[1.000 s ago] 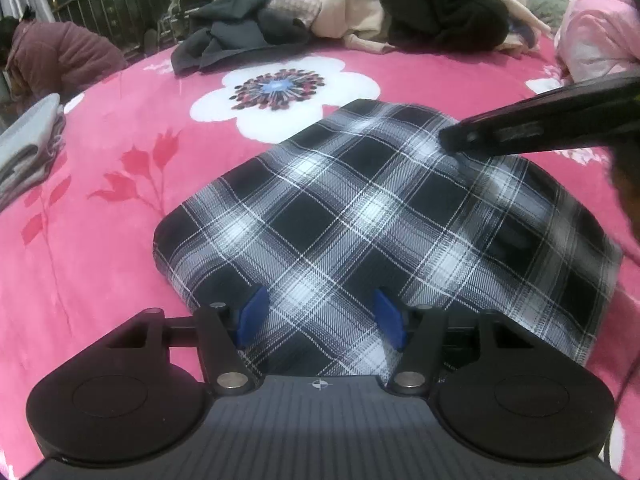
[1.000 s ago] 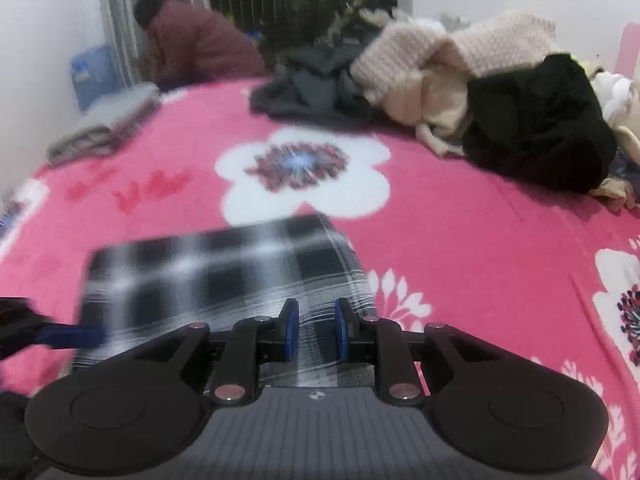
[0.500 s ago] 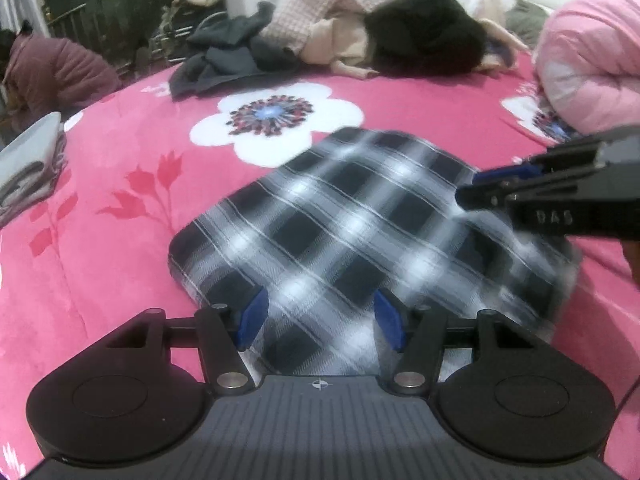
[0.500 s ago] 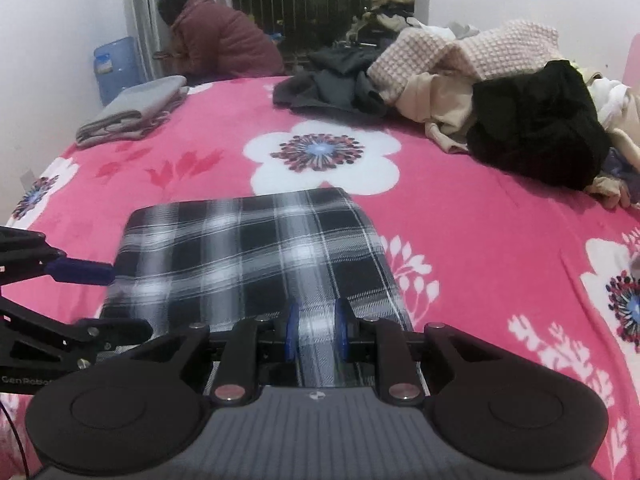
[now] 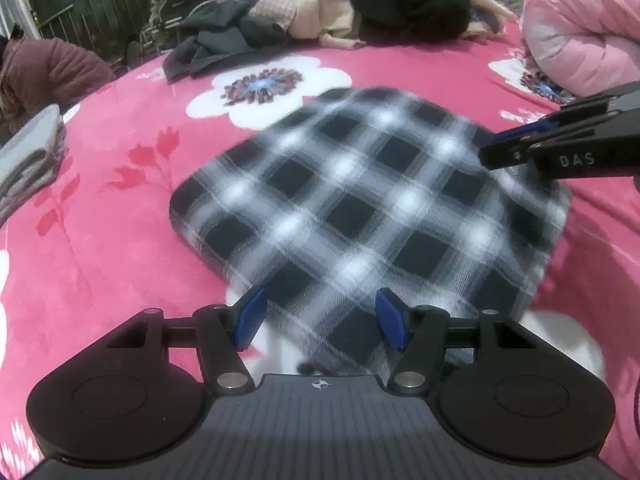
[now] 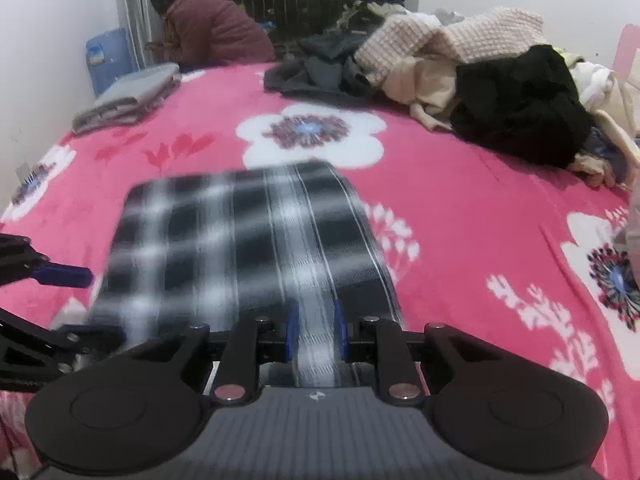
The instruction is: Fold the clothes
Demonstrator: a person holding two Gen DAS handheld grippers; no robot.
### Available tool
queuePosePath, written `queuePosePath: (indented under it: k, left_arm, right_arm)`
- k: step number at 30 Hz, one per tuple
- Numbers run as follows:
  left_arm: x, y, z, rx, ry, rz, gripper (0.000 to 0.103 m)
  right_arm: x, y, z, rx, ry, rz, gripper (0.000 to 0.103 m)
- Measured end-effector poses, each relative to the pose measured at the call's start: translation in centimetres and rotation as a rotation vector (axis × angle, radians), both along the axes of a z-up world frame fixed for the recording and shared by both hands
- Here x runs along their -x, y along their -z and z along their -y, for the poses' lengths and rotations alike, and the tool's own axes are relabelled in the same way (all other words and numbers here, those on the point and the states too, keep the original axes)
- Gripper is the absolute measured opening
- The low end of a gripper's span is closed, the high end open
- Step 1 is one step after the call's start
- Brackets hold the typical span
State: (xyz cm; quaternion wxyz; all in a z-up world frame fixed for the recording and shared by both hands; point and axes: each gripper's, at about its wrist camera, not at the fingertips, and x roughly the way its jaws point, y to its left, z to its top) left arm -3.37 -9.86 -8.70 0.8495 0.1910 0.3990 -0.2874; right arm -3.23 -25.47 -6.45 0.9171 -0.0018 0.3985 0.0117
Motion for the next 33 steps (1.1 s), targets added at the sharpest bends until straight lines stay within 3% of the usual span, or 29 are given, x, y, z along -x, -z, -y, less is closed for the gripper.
queuePosePath:
  k: [4, 12, 15, 18, 27, 33]
  left_arm:
    - [-0.3, 1.1, 0.0, 0.018, -0.022, -0.029, 0.061]
    - [0.4, -0.4, -1.1, 0.023, -0.007, -0.039, 0.061]
    - [1.0, -0.2, -1.5, 0.017, 0.012, -0.066, 0.061]
    - [1.0, 0.7, -1.3, 0.022, 0.005, -0.112, 0.061]
    - [0.2, -0.1, -2.6, 0.087, -0.032, -0.233, 0.061]
    - [-0.8, 1.1, -4.8, 0.196, -0.060, -0.441, 0.061]
  right_arm:
    - [-0.1, 2.5, 1.3, -0.048, 0.050, -0.051, 0.021]
    - [1.5, 0.4, 1.7, -0.082, 0.058, -0.036, 0.021]
    - [2.0, 0.9, 1.9, -0.083, 0.054, -0.055, 0.021]
    - [2.0, 2.2, 2.0, -0.091, 0.062, -0.084, 0.021]
    - [2.7, 0.2, 1.7, -0.104, 0.057, -0.056, 0.021]
    - [3.9, -1.4, 0.7, -0.138, -0.015, 0.012, 0.024]
